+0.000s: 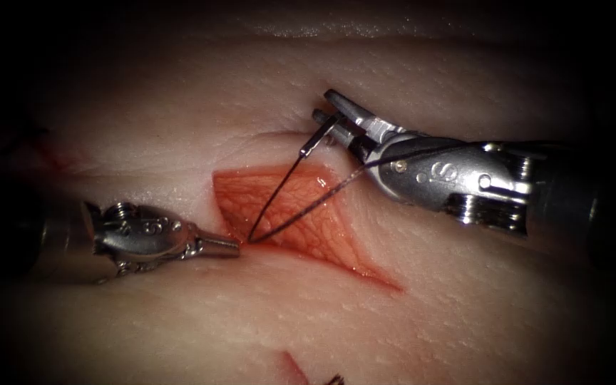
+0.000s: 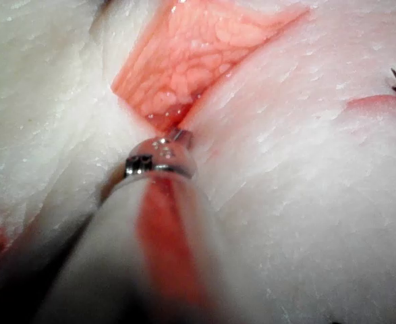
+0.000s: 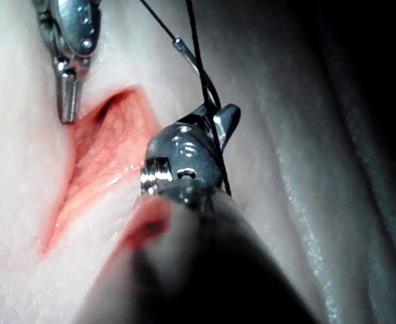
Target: Wound Closure
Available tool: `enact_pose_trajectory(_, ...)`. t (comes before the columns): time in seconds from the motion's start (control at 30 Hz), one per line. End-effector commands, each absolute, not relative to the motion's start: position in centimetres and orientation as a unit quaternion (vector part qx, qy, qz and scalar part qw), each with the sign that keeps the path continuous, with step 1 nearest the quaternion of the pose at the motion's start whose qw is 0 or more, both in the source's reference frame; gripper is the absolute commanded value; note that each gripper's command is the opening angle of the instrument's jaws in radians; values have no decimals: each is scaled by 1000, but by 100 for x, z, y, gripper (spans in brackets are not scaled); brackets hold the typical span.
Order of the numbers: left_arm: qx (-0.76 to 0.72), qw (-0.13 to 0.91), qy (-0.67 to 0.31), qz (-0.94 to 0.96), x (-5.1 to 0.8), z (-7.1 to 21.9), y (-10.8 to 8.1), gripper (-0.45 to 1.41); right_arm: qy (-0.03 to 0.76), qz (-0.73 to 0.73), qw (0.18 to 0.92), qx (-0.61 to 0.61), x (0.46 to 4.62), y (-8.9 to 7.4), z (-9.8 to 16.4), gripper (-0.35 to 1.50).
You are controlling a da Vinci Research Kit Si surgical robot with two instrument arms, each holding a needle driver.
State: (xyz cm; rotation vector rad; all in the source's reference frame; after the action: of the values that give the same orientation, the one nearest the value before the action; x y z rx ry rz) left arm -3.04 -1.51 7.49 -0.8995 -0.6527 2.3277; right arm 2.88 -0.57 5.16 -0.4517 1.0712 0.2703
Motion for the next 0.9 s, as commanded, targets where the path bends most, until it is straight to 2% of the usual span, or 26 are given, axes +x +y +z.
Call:
enact_pose_trajectory(0.03,-335,284,-246,864,-311,746,-144,-27,514,169,820,-187,300,-52,521,-35)
enact_pose_trajectory(0.1,-339,280,-235,867,-311,730,-133,-20,519,183,816,-175,303,-52,524,-35)
enact_pose_trajectory(0.23,-371,286,-195,862,-316,691,-105,9,518,177,823,-155,311,-55,531,-35)
enact_pose_trajectory(0.3,-392,290,-168,856,-325,653,-76,32,529,173,820,-136,320,-61,537,-35)
enact_pose_trajectory(0.53,-396,295,-149,857,-338,634,-62,34,542,232,803,-86,324,-64,542,-35)
enact_pose_trajectory(0.77,-399,288,-144,859,-335,658,-76,25,542,187,812,-111,318,-59,535,-35)
enact_pose_trajectory(0.9,-396,284,-151,860,-337,676,-91,22,558,313,768,-35,315,-53,531,-35)
